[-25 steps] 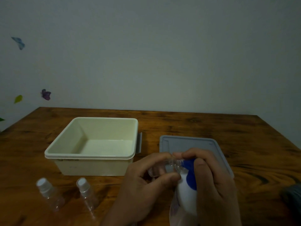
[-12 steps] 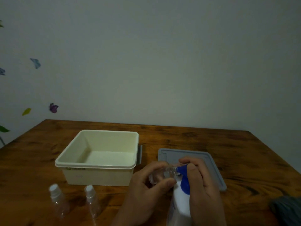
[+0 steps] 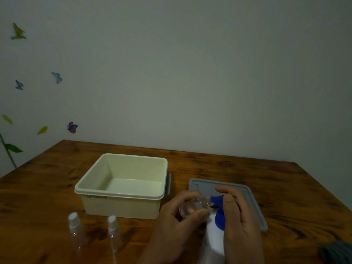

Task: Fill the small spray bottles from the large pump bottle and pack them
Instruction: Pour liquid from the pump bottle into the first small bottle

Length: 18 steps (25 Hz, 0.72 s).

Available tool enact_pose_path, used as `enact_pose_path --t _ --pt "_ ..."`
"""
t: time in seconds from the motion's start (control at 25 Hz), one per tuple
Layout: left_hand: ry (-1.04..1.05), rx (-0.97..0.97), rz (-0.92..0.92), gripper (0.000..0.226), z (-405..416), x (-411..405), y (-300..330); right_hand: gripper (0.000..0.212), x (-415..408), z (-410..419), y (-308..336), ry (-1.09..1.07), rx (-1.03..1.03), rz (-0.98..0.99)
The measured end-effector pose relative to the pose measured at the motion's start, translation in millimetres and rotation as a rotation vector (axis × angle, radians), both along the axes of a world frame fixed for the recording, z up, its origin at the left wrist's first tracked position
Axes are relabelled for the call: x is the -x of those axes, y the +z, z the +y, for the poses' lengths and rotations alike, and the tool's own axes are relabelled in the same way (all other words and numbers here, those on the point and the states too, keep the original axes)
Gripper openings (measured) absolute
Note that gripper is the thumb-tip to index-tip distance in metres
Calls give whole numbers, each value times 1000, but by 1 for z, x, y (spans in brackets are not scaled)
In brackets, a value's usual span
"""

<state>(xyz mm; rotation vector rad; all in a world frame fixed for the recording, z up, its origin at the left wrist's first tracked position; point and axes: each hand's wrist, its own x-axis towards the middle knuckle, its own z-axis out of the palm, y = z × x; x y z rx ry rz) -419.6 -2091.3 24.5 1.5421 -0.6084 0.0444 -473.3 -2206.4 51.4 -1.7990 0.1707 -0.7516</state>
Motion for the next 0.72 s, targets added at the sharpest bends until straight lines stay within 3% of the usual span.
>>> enact_pose_path --t 0.72 --pt "-45 4 13 29 -7 0 -4 22 -1 -3 -1 7 -42 24"
